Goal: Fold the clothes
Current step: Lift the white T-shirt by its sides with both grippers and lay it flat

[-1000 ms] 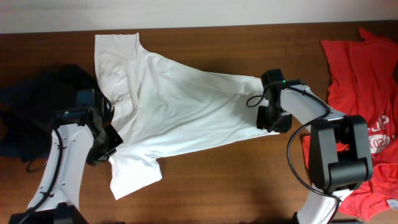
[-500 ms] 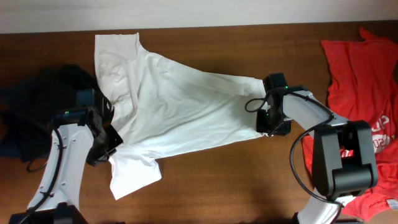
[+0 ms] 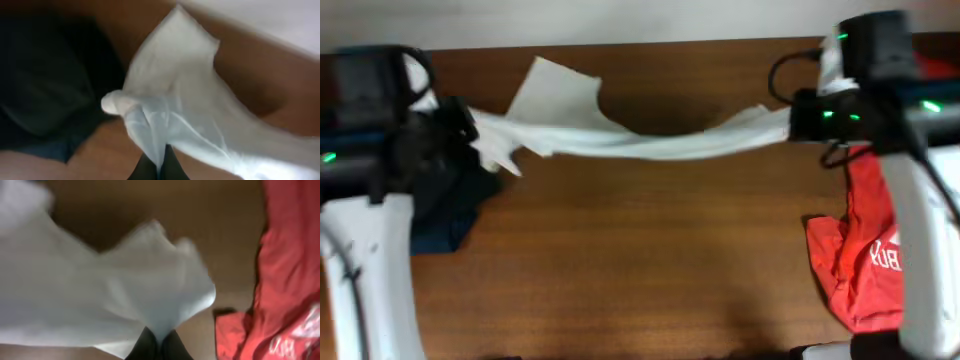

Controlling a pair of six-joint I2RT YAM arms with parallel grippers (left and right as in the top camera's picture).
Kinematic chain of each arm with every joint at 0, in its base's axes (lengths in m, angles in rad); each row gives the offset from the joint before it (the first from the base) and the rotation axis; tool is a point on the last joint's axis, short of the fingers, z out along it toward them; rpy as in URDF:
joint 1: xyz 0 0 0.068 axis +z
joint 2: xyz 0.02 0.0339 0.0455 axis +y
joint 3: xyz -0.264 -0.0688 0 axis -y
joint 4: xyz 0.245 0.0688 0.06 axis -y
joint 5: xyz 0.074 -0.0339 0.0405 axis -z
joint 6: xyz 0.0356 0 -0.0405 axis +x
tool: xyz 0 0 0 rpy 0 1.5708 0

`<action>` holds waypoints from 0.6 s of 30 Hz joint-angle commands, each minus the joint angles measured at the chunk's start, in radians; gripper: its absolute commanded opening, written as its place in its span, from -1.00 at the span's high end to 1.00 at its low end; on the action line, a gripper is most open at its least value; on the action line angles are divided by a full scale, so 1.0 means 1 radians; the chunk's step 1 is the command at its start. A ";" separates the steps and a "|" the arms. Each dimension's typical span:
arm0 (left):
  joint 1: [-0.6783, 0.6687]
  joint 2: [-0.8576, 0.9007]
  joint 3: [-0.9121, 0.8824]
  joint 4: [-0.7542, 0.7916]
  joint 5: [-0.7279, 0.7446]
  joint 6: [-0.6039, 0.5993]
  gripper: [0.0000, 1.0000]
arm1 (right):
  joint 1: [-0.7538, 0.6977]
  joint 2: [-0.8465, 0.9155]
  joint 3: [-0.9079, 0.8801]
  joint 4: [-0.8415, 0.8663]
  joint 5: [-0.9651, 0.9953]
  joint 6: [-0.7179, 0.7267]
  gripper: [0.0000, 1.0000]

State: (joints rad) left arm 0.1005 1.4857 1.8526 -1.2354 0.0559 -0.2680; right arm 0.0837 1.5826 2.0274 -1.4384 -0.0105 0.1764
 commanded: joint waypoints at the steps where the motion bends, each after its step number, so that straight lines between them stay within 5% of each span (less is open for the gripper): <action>1: 0.042 -0.039 0.263 -0.039 0.008 0.038 1.00 | -0.006 -0.064 0.214 -0.012 0.030 -0.042 0.92; 8: 0.135 -0.118 0.411 0.035 0.017 0.030 0.99 | -0.006 -0.082 0.439 0.026 0.180 -0.042 0.92; 12: 0.125 0.093 0.411 0.122 0.170 0.031 1.00 | -0.008 0.119 0.439 0.081 0.180 -0.042 0.92; 18: 0.022 0.446 0.411 0.618 0.169 0.060 0.99 | -0.117 0.401 0.439 0.494 0.180 -0.042 0.92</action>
State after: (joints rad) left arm 0.1398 1.8904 2.2555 -0.7601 0.2325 -0.2276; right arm 0.0177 2.0014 2.4527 -1.0374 0.1196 0.1322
